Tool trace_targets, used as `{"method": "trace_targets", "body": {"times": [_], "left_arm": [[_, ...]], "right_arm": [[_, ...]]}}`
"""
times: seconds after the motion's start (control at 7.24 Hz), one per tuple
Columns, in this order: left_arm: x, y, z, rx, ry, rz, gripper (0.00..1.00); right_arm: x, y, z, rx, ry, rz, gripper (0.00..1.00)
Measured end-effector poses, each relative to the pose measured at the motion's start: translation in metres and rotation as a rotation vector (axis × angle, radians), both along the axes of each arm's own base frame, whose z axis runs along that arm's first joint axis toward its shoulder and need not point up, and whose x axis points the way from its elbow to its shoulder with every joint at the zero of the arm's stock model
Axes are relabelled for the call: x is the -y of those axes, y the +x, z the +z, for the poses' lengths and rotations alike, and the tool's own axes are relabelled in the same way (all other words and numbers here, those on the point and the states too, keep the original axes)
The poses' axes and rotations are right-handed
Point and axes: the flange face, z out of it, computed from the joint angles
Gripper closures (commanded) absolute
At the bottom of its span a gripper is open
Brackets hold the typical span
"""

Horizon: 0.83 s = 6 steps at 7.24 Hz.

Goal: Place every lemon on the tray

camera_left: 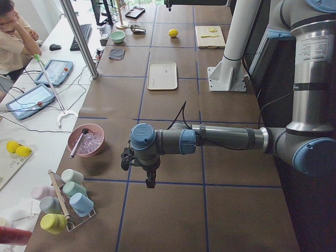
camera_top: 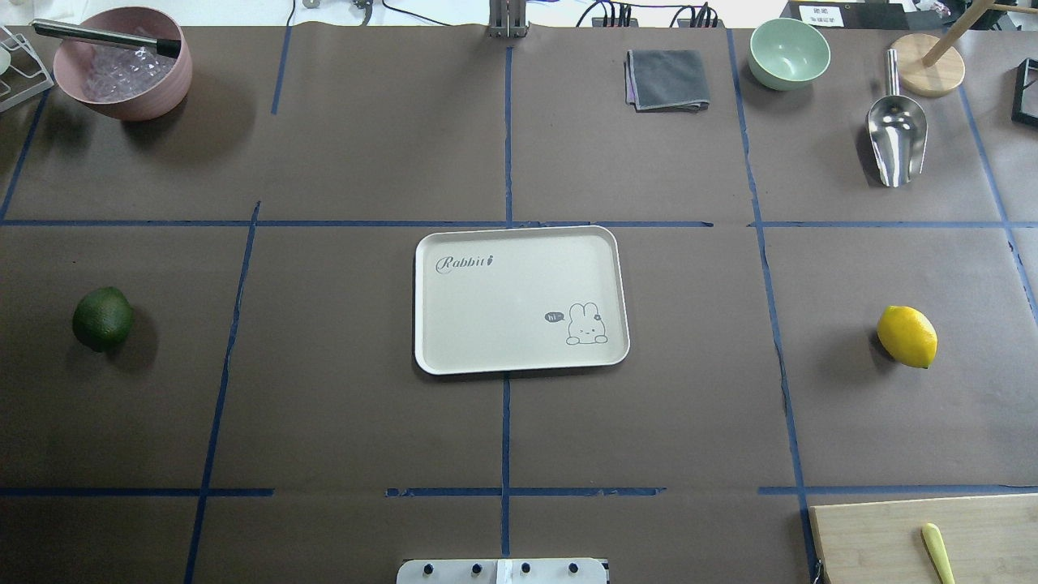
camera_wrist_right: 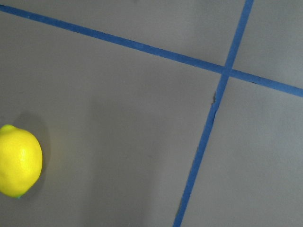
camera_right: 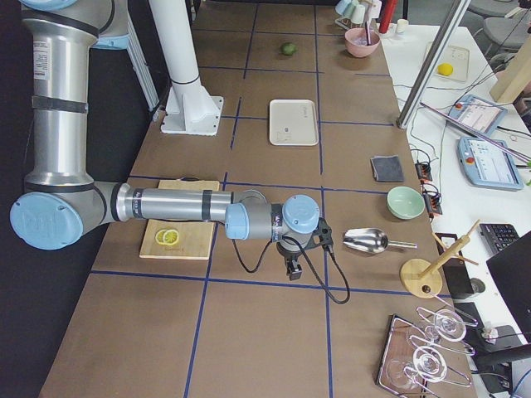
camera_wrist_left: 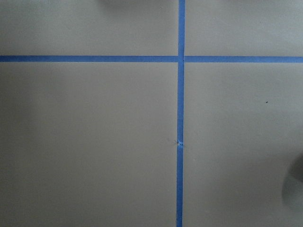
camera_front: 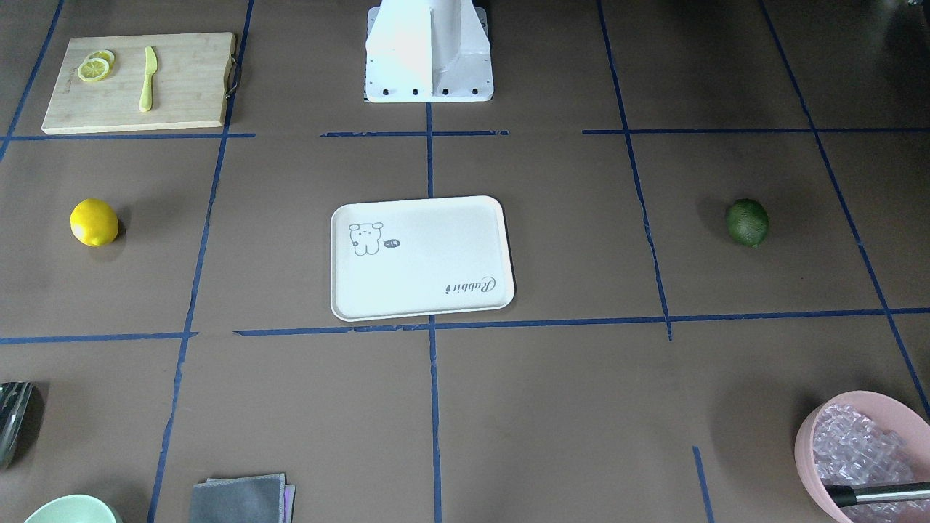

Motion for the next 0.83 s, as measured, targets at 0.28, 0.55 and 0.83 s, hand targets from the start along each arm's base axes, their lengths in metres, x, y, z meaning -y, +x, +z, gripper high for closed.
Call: {"method": "trace_targets", "body": {"times": [0.28, 0.55, 0.83], "left_arm": [[0.001, 0.001, -0.001, 0.000, 0.005, 0.001, 0.00], [0.001, 0.001, 0.000, 0.000, 0.005, 0.001, 0.00], [0.000, 0.001, 0.000, 0.000, 0.002, 0.000, 0.00]], "right_arm": [[-0.009, -0.065, -0.023, 0.057, -0.022, 0.069, 0.01], [-0.018, -0.111, -0.047, 0.060, 0.001, 0.086, 0.01], [-0.030, -0.154, -0.070, 0.037, 0.021, 0.084, 0.01]]}}
